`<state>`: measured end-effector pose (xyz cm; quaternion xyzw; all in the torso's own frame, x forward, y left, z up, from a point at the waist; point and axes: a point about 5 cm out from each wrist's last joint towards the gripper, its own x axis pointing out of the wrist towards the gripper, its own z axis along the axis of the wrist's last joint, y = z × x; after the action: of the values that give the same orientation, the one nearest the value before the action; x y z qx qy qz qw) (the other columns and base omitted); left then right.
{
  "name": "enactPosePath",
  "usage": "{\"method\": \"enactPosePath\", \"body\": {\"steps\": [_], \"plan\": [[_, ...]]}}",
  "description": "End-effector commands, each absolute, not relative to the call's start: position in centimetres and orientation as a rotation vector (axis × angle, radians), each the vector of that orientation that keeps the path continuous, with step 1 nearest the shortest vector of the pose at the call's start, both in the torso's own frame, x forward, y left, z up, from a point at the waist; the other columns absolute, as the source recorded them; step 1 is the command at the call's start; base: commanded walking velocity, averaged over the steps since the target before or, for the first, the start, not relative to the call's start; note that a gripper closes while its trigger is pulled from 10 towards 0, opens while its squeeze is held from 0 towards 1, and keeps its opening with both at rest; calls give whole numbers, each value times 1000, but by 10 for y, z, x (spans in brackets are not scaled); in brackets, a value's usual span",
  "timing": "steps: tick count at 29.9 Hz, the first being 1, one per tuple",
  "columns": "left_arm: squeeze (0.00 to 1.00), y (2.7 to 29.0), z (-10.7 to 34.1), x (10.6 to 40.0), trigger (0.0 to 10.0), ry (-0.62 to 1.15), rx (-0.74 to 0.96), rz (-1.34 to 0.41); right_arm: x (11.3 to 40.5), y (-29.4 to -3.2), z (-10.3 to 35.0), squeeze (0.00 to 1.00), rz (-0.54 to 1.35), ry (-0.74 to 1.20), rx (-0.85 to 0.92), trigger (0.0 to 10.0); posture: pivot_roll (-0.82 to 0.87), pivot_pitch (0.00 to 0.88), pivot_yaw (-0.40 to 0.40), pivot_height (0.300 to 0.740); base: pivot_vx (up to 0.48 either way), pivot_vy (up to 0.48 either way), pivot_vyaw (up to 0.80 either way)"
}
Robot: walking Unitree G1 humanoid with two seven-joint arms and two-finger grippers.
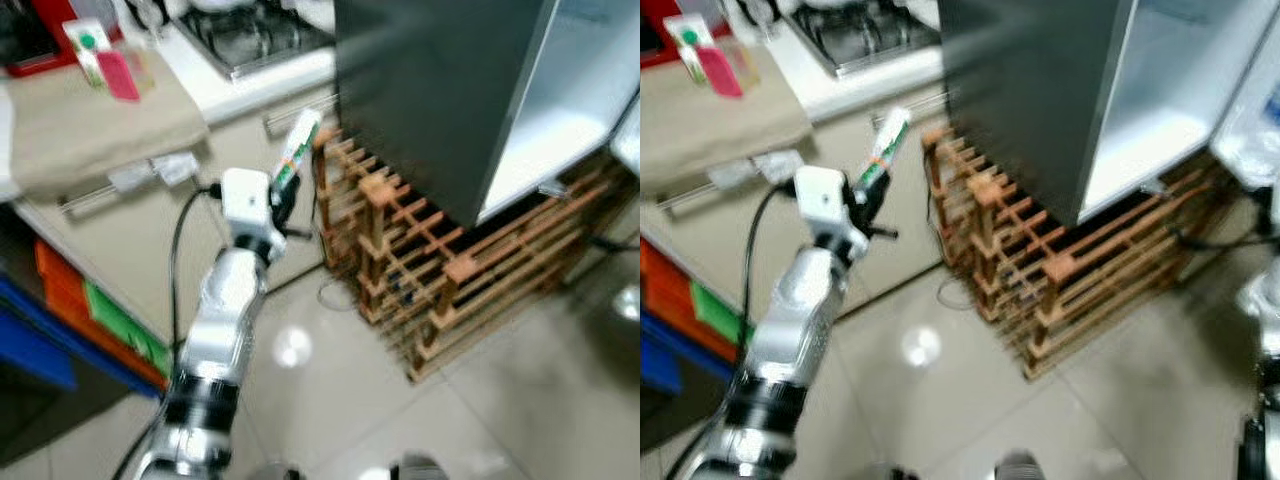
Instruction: Restocking fridge
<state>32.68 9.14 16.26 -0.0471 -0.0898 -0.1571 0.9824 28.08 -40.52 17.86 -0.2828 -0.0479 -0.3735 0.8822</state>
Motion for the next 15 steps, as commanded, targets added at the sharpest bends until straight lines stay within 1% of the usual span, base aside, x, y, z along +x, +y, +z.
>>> {"method": "enactPosePath", "body": {"steps": [1, 2, 5, 6, 7, 8, 9, 10, 11, 12, 14, 15], "plan": [[0, 99, 161, 329, 10000, -169, -70, -288, 286, -394, 182, 0, -745, -176, -510, 10000, -173, 81, 99, 718, 0, 0, 0], [0, 100, 161, 329, 10000, -170, -67, -285, 291, -383, 179, 0, -699, -202, -473, 10000, -171, 83, 96, 718, 0, 0, 0], [0, 101, 162, 329, 10000, -183, -77, -281, 306, -329, 170, 0, -507, -278, -381, 10000, -172, 81, 89, 718, 0, 0, 0], [0, 102, 163, 329, 10000, -186, -79, -279, 308, -319, 168, 0, -473, -289, -367, 10000, -172, 81, 89, 718, 0, 0, 0], [0, 104, 164, 329, 10000, -192, -67, -270, 308, -288, 159, 0, -387, -297, -323, 10000, -174, 80, 81, 718, 0, 0, 0], [0, 104, 164, 328, 10000, -193, -65, -268, 307, -277, 156, 0, -361, -296, -298, 10000, -178, 81, 77, 718, 0, 0, 0], [0, 104, 164, 328, 10000, -193, -65, -268, 307, -277, 156, 0, -361, -296, -298, 10000, -178, 81, 77, 718, 0, 0, 0], [0, 104, 164, 328, 10000, -194, -63, -267, 307, -270, 154, 0, -346, -296, -282, 10000, -178, 81, 77, 718, 0, 0, 0], [0, 107, 161, 326, 10000, -187, -58, -305, 303, -245, 145, 0, -276, -287, -227, 10000, -183, 82, 76, 718, 0, 0, 0], [0, 107, 161, 326, 10000, -187, -58, -305, 303, -245, 145, 0, -276, -287, -227, 10000, -183, 82, 76, 718, 0, 0, 0], [0, 113, 158, 324, 10000, -182, -57, -313, 300, -229, 136, 0, -234, -262, -185, 10000, -189, 77, 77, 718, 0, 0, 0], [0, 113, 158, 324, 10000, -182, -57, -313, 300, -229, 136, 0, -234, -262, -185, 10000, -189, 77, 77, 718, 0, 0, 0]]}}
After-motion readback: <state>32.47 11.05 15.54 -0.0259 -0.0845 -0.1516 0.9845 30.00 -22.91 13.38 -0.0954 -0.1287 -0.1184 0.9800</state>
